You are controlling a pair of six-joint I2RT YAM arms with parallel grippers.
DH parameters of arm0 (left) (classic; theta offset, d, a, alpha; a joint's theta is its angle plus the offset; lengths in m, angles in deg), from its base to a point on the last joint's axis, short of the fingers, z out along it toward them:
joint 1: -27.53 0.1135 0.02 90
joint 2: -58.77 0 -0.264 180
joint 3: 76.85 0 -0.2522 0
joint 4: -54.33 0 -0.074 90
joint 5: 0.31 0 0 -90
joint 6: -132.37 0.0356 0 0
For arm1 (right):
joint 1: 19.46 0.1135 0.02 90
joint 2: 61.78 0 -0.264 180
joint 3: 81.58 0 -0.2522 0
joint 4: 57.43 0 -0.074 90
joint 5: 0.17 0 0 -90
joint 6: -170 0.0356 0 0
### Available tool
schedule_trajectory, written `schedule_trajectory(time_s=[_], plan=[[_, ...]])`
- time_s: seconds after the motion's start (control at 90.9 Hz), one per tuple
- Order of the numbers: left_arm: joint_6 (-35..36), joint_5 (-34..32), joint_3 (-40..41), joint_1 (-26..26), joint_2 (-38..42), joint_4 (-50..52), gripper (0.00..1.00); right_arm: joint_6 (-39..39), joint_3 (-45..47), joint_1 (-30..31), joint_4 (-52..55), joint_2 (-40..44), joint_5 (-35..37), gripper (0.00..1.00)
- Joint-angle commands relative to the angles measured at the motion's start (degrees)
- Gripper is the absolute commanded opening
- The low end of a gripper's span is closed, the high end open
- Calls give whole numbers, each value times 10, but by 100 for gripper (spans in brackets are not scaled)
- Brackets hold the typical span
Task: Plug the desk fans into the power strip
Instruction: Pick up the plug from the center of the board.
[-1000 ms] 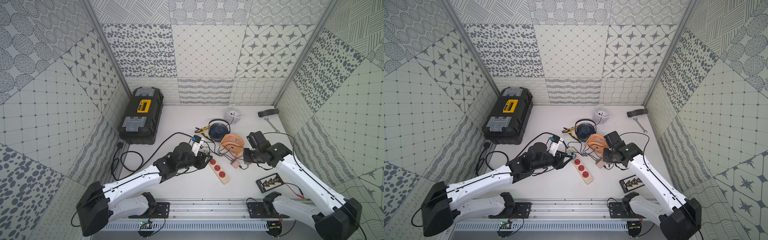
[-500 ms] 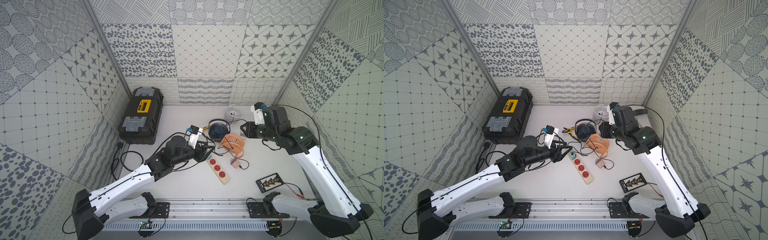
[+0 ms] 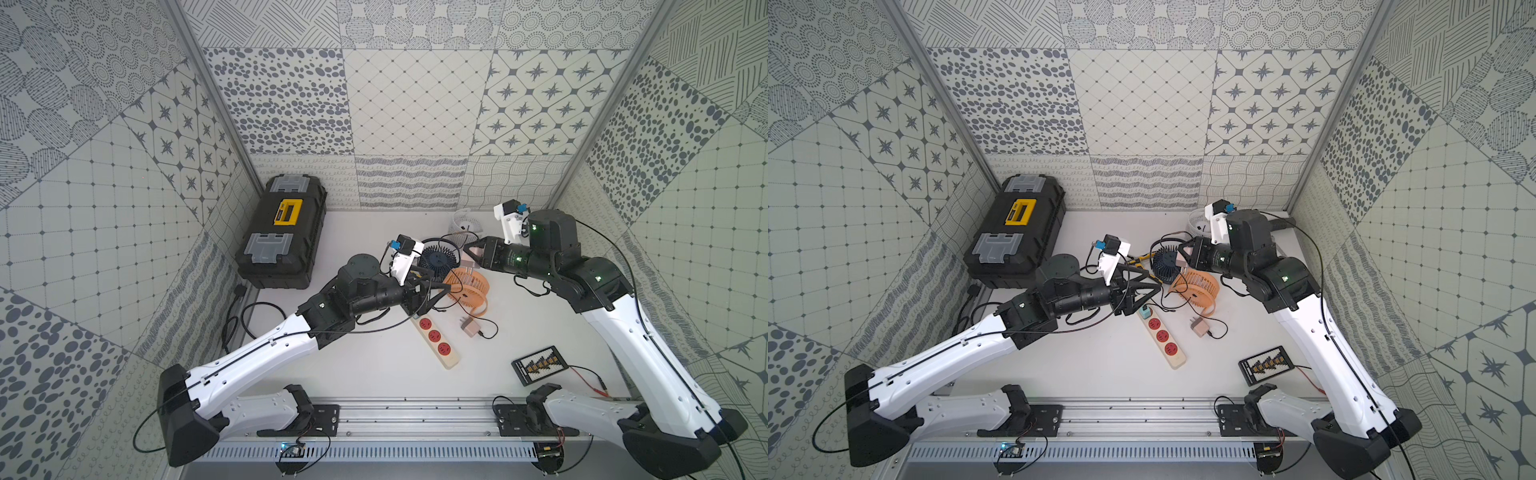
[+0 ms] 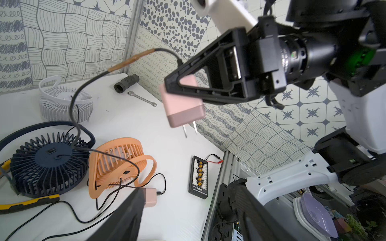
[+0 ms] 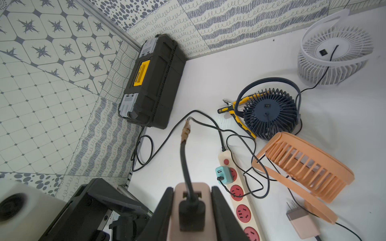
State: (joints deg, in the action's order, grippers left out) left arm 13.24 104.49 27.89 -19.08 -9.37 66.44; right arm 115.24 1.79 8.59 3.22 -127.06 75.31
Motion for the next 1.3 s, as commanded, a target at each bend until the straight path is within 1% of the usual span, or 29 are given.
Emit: schedule_trajectory(time_s=[0.0,0.066,0.165,0.319,0.473,0.616,0.726,0.891,1.079,1.288], plan=[[64,-48,-57,-26,-40,33,74,73,34,5,-116,28,-23,17],[77,-98,-89,-43,-61,61,75,95,57,11,-146,36,-16,17],[103,-153,-124,-70,-88,85,77,115,80,26,-176,41,7,17],[84,-204,-133,-77,-108,78,76,143,114,40,-231,49,24,17],[59,-237,-122,-77,-109,49,70,167,131,46,-262,44,13,17],[51,-266,-125,-77,-118,56,59,178,145,52,-278,43,12,17],[37,-301,-113,-77,-112,65,58,178,150,54,-281,49,20,17],[35,-321,-86,-77,-89,58,59,179,159,54,-282,53,22,17],[36,-295,-89,-77,-95,47,67,185,162,54,-295,50,12,17],[43,-300,-96,-77,-104,23,68,193,170,54,-297,50,-4,17]])
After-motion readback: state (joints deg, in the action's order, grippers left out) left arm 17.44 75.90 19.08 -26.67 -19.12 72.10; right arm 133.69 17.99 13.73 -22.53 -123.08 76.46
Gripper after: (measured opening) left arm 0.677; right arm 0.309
